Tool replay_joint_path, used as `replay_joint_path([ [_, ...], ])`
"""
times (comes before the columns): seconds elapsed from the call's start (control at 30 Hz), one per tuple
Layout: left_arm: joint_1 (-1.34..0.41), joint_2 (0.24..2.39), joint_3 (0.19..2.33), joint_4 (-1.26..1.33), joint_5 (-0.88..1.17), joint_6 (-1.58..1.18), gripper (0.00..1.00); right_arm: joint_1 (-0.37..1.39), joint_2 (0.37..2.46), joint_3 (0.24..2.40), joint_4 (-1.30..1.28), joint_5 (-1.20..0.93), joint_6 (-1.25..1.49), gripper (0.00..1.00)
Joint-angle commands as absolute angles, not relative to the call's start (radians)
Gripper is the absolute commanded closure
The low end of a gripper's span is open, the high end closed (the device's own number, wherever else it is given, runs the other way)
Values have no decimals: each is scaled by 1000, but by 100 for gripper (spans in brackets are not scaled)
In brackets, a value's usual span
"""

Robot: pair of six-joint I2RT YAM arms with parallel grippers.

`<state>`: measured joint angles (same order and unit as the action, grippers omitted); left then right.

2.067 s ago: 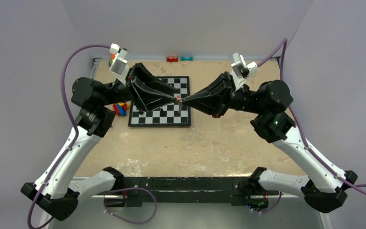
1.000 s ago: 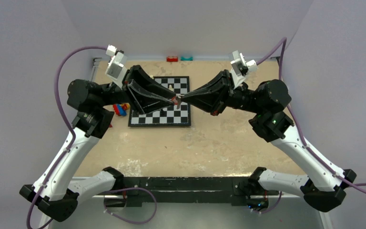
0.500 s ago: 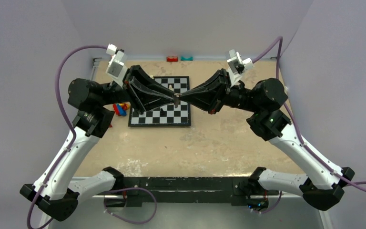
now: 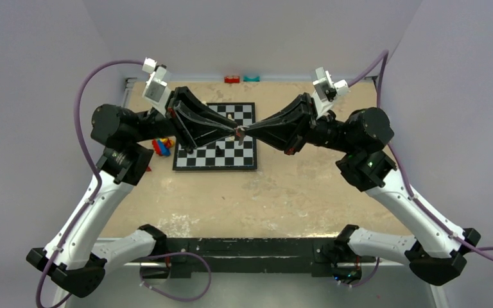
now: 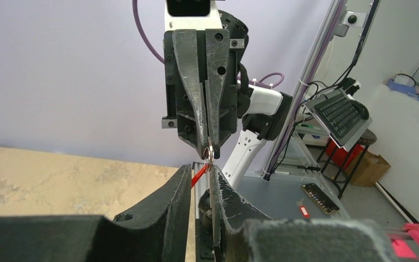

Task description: Remove the keys from the keyring

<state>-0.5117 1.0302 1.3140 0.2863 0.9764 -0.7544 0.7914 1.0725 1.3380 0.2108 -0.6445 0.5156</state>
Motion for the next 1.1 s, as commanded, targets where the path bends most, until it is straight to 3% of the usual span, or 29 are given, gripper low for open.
replay_joint_path([
  [0.0,-515,1023,1358,304,961,-740,77,790,1055,1340,253,-627,511,100],
  [0.5,-515,1037,1358,346,975,-773,79,790,1077,1344,282,-635,524,100],
  [0.67,-515,1039,1362,343,977,-771,84,790,1077,1345,282,-634,525,100],
  [0.83,-514,1037,1368,314,976,-755,100,790,1073,1347,271,-637,520,100],
  [1.07,-515,1028,1385,202,976,-683,100,789,1068,1365,224,-633,502,100],
])
